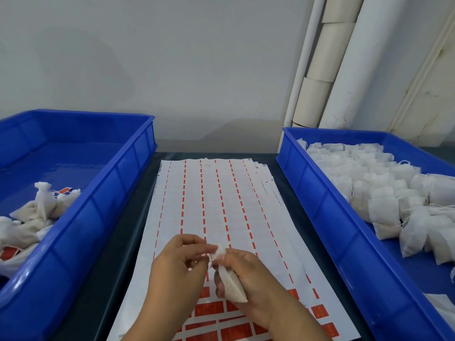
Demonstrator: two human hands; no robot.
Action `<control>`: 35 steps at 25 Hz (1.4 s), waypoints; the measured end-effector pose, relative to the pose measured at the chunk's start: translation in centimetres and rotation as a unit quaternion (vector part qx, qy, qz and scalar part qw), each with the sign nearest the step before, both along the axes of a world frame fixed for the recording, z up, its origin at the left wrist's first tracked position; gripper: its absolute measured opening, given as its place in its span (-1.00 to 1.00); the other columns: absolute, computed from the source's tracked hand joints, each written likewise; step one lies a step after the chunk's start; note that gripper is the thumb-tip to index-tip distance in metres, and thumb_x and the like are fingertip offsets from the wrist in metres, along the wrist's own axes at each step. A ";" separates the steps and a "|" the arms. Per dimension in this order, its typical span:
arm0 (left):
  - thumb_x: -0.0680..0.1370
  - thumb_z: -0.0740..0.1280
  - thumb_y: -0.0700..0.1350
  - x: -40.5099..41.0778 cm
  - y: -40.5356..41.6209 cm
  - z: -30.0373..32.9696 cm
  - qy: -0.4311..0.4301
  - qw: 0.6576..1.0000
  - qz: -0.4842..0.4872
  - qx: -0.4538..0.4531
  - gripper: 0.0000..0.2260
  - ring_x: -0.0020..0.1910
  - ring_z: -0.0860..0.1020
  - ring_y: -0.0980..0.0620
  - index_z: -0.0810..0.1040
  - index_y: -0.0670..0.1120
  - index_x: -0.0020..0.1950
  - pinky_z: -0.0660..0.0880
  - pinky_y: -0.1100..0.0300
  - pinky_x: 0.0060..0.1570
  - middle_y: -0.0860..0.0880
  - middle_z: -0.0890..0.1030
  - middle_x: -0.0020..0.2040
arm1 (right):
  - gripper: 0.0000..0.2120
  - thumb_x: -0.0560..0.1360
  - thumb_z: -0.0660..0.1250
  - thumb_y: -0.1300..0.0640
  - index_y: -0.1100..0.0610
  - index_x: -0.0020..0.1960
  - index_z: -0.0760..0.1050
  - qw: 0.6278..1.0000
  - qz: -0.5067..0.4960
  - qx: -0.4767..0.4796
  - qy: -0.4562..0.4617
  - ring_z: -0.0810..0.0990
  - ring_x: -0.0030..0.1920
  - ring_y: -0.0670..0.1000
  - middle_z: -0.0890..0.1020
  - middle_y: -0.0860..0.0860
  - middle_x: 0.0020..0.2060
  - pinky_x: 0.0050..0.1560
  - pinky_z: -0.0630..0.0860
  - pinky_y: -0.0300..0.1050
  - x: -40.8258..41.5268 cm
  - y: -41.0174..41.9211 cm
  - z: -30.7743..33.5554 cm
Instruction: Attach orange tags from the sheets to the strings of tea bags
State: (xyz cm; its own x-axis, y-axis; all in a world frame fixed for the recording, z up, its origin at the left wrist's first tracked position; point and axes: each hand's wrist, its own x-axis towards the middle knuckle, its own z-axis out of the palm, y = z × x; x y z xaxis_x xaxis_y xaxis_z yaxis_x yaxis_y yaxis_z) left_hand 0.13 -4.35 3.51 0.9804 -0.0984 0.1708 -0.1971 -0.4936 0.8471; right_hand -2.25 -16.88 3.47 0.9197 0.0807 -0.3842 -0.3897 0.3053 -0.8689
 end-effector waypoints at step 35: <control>0.53 0.23 0.09 1.6 0.6 1.7 -0.136 0.966 -0.061 0.210 -0.85 -0.09 0.44 0.22 0.52 0.16 0.06 0.38 0.42 -0.03 0.29 0.41 -0.08 | -0.80 0.44 0.29 0.01 -0.26 -0.06 0.61 0.964 0.109 -0.228 -0.086 0.56 -0.06 -0.08 0.60 -0.21 -0.24 -0.01 0.54 -0.22 -1.2 -3.8 0.7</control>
State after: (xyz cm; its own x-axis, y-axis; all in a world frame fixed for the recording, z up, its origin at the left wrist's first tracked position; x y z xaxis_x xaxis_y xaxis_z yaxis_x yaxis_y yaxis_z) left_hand 1.76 -3.76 5.16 0.8820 -0.3266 0.3397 -0.4619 -0.7416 0.4864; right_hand -3.47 -20.67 4.16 0.9534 0.1373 -0.2685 -0.2396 -0.1960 -0.9509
